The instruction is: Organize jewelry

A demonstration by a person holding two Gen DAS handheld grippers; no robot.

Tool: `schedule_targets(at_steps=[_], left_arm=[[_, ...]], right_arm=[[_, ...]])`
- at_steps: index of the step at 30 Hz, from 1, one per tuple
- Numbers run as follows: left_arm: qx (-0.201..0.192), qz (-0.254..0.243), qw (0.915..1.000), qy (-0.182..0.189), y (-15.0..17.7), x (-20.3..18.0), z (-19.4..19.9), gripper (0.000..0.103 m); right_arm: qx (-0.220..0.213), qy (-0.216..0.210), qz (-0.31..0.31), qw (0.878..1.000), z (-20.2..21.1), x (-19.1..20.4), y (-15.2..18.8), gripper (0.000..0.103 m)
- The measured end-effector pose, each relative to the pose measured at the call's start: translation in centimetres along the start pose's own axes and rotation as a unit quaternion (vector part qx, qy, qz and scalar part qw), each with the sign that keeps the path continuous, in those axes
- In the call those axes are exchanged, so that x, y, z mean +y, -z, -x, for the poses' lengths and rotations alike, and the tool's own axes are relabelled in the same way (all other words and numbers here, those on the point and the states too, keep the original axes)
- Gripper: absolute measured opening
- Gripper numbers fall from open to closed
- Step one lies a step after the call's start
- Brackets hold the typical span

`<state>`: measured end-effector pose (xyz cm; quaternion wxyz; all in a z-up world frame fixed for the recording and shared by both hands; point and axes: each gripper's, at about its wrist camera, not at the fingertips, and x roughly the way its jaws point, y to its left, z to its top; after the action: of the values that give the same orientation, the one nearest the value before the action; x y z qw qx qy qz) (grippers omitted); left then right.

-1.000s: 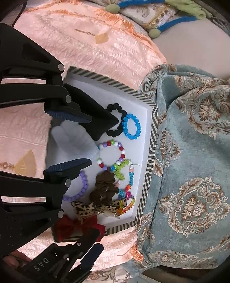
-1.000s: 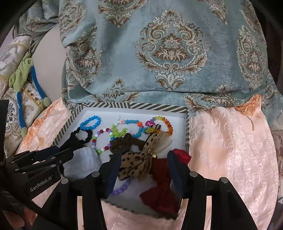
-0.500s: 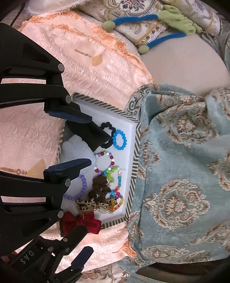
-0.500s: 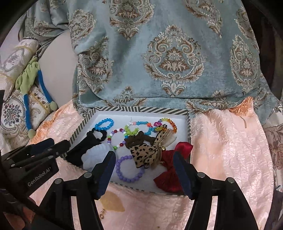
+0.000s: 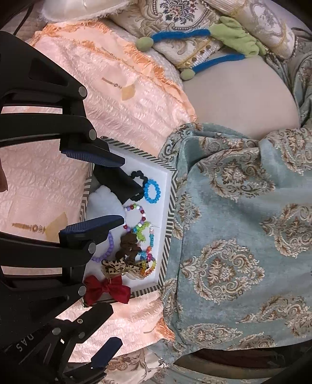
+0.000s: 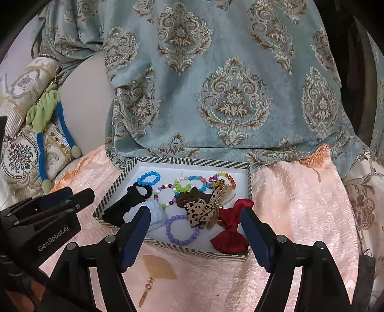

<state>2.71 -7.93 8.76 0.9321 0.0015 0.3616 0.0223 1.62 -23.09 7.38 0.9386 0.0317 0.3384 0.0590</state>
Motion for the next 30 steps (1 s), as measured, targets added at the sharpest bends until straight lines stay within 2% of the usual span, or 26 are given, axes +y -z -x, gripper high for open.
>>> schedule_targets(at_steps=[13,22,30], left_arm=[[-0.015,0.002,0.9999,-0.002,0.3,0.4,1.9,0.042],[-0.028,-0.007,0.9995,-0.015,0.4,0.3,2.6,0.042],[-0.024,-0.003,0.9996,-0.015,0.6,0.6,2.3,0.042]], right_arm=[[-0.021,0.004,-0.003,1.0,2.1,0.3,0.1,0.077],[-0.023,0.003,0.003,1.0,2.4,0.8,0.2,0.08],[-0.016,0.003,0.005,1.0,2.2,0.7,0.4,0.08]])
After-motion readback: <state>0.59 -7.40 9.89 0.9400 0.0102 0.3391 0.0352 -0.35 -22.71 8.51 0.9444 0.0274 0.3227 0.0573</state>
